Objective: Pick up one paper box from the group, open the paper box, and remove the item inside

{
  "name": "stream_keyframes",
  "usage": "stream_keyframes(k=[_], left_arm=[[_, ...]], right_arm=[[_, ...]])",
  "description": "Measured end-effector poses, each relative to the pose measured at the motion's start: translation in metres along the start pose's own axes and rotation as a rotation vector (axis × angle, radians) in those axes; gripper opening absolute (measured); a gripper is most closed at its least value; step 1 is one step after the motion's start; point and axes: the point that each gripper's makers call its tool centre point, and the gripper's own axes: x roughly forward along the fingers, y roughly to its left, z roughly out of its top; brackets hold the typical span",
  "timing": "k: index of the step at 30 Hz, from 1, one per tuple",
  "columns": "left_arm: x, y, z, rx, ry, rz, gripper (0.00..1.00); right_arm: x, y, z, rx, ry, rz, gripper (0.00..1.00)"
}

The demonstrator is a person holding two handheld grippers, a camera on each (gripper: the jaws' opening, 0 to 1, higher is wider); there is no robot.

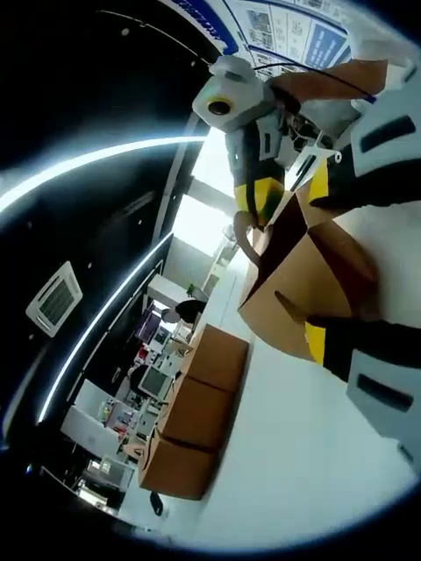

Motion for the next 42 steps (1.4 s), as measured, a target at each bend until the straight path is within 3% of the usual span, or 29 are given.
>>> stream_keyframes(k=[6, 13, 26, 33, 42], left_arm=[[0.001, 0.001, 0.001, 0.0, 0.0, -0.001, 0.51], [0.001, 0.004, 0.002, 0.003, 0.007, 0.001, 0.51], [0.0, -0.005, -0.004, 0.007, 0.014, 0.001, 0.51], [-0.001, -0.007, -0.006, 0.012, 0.017, 0.003, 0.52], [-0.001, -0.011, -0.01, 0.007, 0.016, 0.003, 0.52]], right_arm=[[-0.003, 0.0, 0.005, 0.001, -0.008, 0.011, 0.04], [-0.006, -0.014, 0.014, 0.087, -0.046, -0.01, 0.04], [-0.002, -0.045, 0.026, 0.479, -0.178, 0.028, 0.05], [0.006, -0.06, 0.024, 0.564, -0.197, 0.004, 0.05], [0.022, -0.079, 0.008, 0.665, -0.181, -0.033, 0.06]])
